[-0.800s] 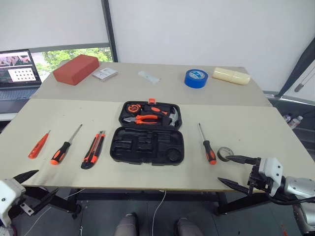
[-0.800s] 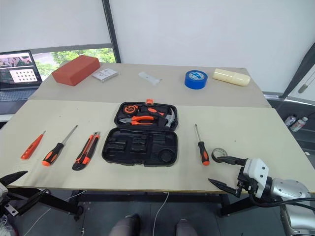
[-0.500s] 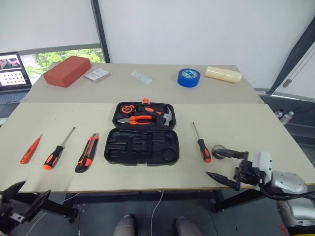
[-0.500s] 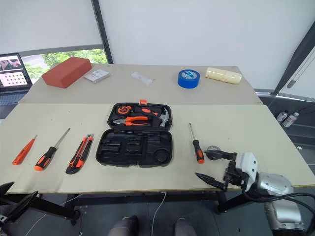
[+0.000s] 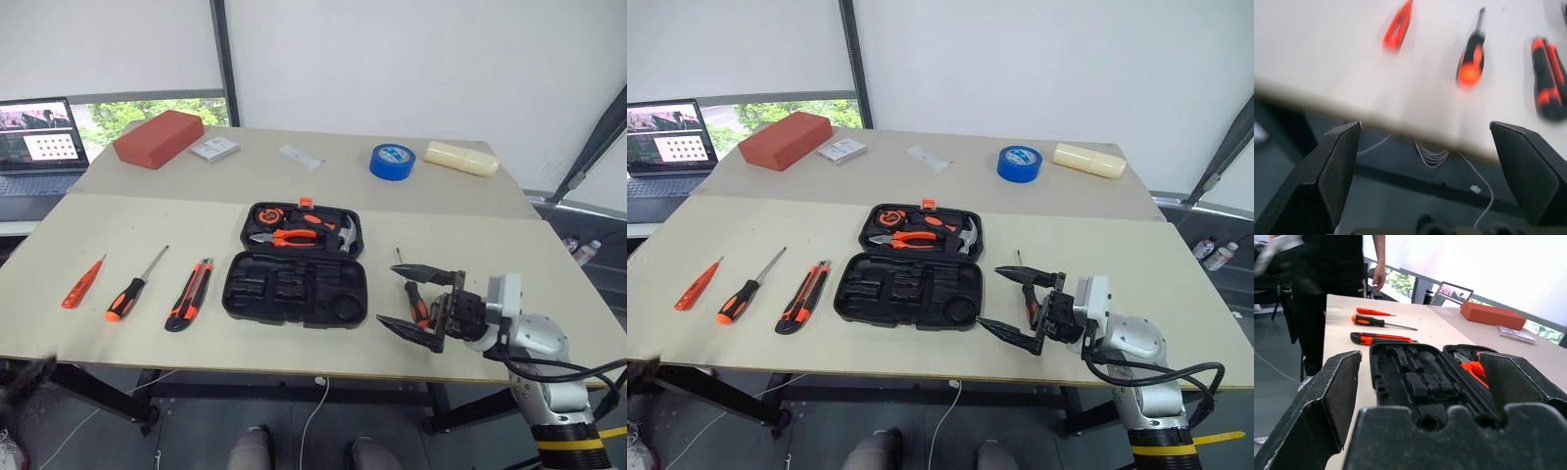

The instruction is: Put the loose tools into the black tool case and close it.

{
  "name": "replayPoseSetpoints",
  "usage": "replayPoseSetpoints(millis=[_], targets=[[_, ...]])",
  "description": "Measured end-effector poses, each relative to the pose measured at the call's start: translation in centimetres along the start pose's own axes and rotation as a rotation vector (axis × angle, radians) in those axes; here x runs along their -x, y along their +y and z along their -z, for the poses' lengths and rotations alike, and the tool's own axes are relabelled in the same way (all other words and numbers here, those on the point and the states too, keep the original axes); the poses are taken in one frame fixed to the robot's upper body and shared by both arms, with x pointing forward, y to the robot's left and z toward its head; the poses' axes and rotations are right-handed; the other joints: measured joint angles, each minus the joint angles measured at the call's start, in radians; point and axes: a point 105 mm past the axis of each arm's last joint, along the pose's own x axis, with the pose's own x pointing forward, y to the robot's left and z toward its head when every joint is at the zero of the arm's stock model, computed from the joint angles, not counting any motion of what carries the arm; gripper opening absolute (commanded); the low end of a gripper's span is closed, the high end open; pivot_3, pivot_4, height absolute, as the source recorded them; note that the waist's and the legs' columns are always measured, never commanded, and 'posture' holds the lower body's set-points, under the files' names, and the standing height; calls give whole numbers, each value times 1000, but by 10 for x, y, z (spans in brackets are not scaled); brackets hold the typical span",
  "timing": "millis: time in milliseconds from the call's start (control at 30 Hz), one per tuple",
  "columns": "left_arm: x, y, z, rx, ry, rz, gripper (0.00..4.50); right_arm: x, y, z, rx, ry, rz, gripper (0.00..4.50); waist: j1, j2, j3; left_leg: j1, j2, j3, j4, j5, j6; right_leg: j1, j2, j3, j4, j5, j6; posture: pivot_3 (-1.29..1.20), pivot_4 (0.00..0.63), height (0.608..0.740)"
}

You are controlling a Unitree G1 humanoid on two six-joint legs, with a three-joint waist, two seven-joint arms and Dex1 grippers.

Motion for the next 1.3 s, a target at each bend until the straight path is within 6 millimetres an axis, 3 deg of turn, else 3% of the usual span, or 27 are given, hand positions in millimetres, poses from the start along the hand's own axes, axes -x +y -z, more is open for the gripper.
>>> replayPoseSetpoints(millis=[100,267,300,400,467,600,733,833,933,967,1033,1133,1300], targets=[[-37,-5,-16,-22,82,19,4500,0,0,5,0,-6,5,4473,-4,2,-1,0,0,4,0,0,0,-1,-1,0,-1,1,0,0,150,740],[-69,-8,15,9,265,49,4500,3,-2,9,3,2,14,4473,-28,2,-2,-1,4,8,-2,-3,-4,-2,2,0,1,9,2,0,150,740],[-72,-10,20,2,296,58,3994,3,-2,9,6,1,16,4500,-29,1,-2,-1,7,8,-2,-3,-5,-2,4,0,2,9,4,0,150,740],[-79,-10,18,-41,325,68,3114,4,-3,8,20,-3,19,4500,-23,2,-2,1,9,7,-2,-3,-4,-4,7,0,13,0,1,0,150,740],[-84,-11,15,-34,311,86,2217,5,-3,9,20,1,23,4500,-18,2,-2,1,12,7,-3,-3,-5,-6,11,0,16,-2,-2,0,150,740],[-90,-16,17,-54,280,141,975,7,-1,12,14,11,31,4500,-19,2,-2,1,16,7,-1,-7,-10,-6,15,1,15,-1,-3,0,150,740],[-92,-26,-4,-187,129,257,867,10,-2,13,13,25,48,4500,-18,2,-2,1,16,7,0,-7,-13,-6,15,1,15,1,-5,0,150,740],[-88,-51,-28,-465,-8,439,867,21,-9,10,40,51,100,4500,-11,2,-2,1,16,8,1,-6,-14,-5,14,1,13,0,-9,0,150,740],[-95,-104,-50,-746,-108,672,867,32,-17,6,74,78,146,4500,15,2,-2,1,16,10,1,-6,-15,-6,14,1,11,0,-10,0,150,740],[-103,-134,-61,-838,-179,770,867,37,-21,5,84,91,169,4500,27,2,-1,1,16,11,2,-6,-15,-4,14,1,11,0,-9,0,150,740],[-109,-175,-70,-1000,-256,901,867,38,-24,3,99,95,185,4500,36,2,-2,0,16,14,5,-5,-13,0,15,3,11,2,-7,0,150,740],[-132,-205,-61,-1205,-243,995,867,43,-23,6,93,115,210,4500,27,5,-3,-2,16,15,13,-3,-10,1,16,8,13,3,2,0,150,740],[-161,-219,-28,-1406,-125,1077,867,49,-20,5,95,128,252,4500,0,5,-3,-8,16,14,15,-1,0,-2,18,11,14,4,6,0,150,740]])
